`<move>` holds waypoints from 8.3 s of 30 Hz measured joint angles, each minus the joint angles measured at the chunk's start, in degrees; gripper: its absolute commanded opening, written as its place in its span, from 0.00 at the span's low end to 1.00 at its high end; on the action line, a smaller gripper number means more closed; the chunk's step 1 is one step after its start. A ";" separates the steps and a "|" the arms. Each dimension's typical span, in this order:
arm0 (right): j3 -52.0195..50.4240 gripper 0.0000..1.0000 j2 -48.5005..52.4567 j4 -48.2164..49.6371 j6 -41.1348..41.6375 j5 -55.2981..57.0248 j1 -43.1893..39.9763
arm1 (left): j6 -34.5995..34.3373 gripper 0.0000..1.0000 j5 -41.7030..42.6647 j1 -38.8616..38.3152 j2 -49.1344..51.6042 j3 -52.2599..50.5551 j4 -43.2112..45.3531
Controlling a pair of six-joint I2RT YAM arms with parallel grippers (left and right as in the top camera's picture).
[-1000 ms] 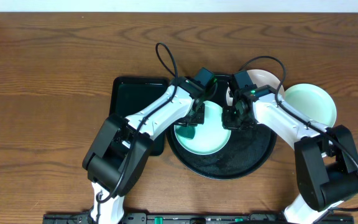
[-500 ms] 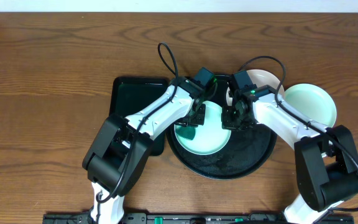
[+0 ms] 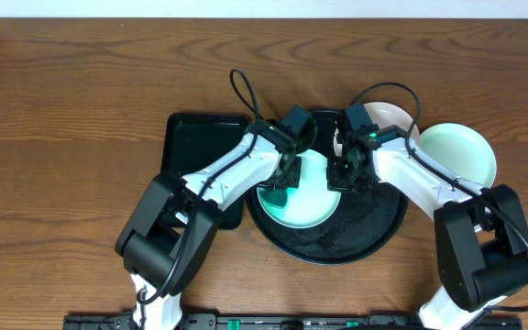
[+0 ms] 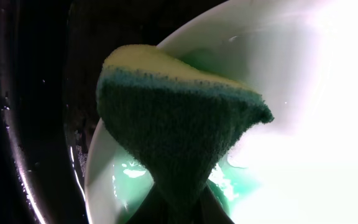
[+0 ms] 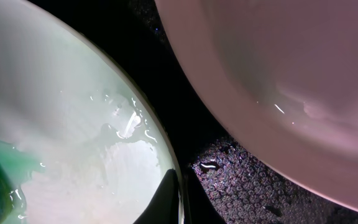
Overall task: Clean dirty plates on tray and stack at the side
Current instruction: 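Scrub the white plate with the sponge in the left gripper, then wipe the sponge in circles across the white plate's surface, left gripper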
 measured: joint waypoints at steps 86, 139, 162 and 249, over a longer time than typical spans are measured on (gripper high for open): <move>0.00 0.01 0.00 -0.17 0.00 0.31 -0.02 | -3.13 0.08 -2.89 -3.17 -7.74 -2.80 2.25; -0.02 0.01 -0.11 -1.18 -0.48 6.78 -0.76 | -4.76 0.07 26.29 1.36 4.20 -0.44 11.23; -0.02 0.01 -0.11 -0.42 -0.46 4.02 -0.26 | -4.35 0.08 12.90 -1.46 -8.20 -2.43 6.23; -0.02 0.01 -0.11 -0.02 -0.44 1.95 0.20 | -7.61 0.08 8.41 -2.89 -4.63 -7.34 10.99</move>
